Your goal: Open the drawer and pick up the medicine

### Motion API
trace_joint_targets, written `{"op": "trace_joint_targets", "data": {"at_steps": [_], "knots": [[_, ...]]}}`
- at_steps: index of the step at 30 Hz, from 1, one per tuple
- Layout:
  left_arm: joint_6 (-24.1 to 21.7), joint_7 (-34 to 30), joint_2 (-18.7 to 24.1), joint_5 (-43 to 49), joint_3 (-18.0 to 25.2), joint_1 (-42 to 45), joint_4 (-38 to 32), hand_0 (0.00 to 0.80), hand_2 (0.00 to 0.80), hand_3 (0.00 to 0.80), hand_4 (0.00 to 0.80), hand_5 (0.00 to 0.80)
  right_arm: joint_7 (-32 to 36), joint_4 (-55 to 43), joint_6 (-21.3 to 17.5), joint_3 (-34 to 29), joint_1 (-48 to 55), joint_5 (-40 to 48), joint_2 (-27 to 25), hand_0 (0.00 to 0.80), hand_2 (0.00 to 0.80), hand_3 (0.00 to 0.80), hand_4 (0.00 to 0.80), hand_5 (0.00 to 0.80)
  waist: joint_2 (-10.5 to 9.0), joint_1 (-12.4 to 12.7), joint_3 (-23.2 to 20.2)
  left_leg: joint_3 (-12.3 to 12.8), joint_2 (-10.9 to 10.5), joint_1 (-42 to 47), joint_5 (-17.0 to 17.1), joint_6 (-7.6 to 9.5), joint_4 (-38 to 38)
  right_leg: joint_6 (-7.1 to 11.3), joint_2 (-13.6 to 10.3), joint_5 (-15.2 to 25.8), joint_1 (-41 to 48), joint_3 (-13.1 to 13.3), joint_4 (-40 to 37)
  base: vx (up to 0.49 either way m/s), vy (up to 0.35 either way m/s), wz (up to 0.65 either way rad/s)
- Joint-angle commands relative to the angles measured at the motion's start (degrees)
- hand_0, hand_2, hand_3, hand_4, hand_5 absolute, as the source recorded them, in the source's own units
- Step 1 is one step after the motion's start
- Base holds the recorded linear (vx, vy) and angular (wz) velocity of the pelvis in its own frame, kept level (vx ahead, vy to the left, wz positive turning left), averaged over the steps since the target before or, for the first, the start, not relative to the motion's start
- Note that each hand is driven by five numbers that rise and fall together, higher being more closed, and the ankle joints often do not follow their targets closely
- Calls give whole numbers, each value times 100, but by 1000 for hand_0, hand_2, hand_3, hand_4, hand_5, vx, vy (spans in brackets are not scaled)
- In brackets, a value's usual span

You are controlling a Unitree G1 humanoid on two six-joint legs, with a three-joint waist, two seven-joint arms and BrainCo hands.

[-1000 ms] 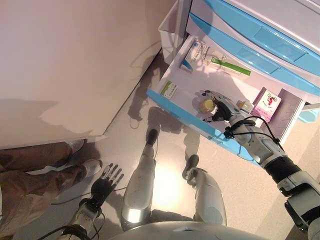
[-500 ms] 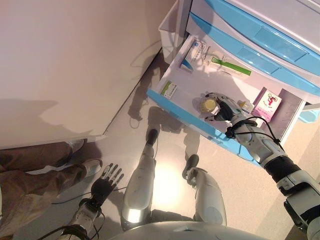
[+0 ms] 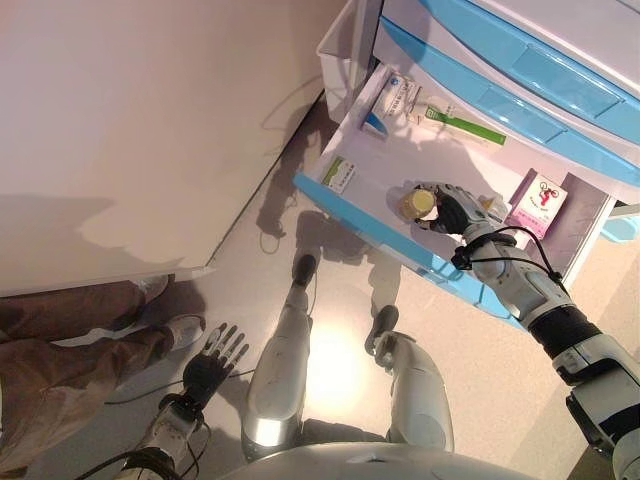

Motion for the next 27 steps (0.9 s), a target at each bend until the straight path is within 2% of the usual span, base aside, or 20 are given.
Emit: {"op": "trace_joint_targets", "data": {"at_steps": [1,6,13,23,27], "knots": [[35,-84,103,-129,-191,275,-166,0,0,0,0,0,-67,-68,-144,69,-39,-8,-84,800,800,800,800,800,71,37,-146,170,-120,-76,-891,291,672,-106,181,548,-61,-5,-425,0,0,0],[31,-64,101,-125,-199,288,-218,0,0,0,0,0,-83,-96,-192,52,-40,-18,-82,800,800,800,800,800,76,37,-146,184,-115,-58,-896,292,668,-107,184,545,-40,-5,-434,0,0,0],[32,-87,99,-85,-137,326,-224,0,0,0,0,0,-39,-493,-496,-45,11,42,-176,800,800,800,800,800,51,7,-146,208,-95,32,-909,284,630,-85,190,551,30,19,-467,0,0,0],[-11,-50,78,-58,-16,359,-234,0,0,0,0,0,569,-2113,-710,-438,219,91,-573,800,800,800,800,800,-106,-145,-350,310,18,311,-895,245,403,2,233,601,269,117,-700,7,-9,-2],[-3,46,25,27,80,412,-254,0,0,0,0,0,1012,-2784,-809,-755,369,423,-762,800,800,800,800,800,-193,-221,-532,379,82,509,-898,228,246,43,256,613,428,189,-853,45,-15,-5]]}}
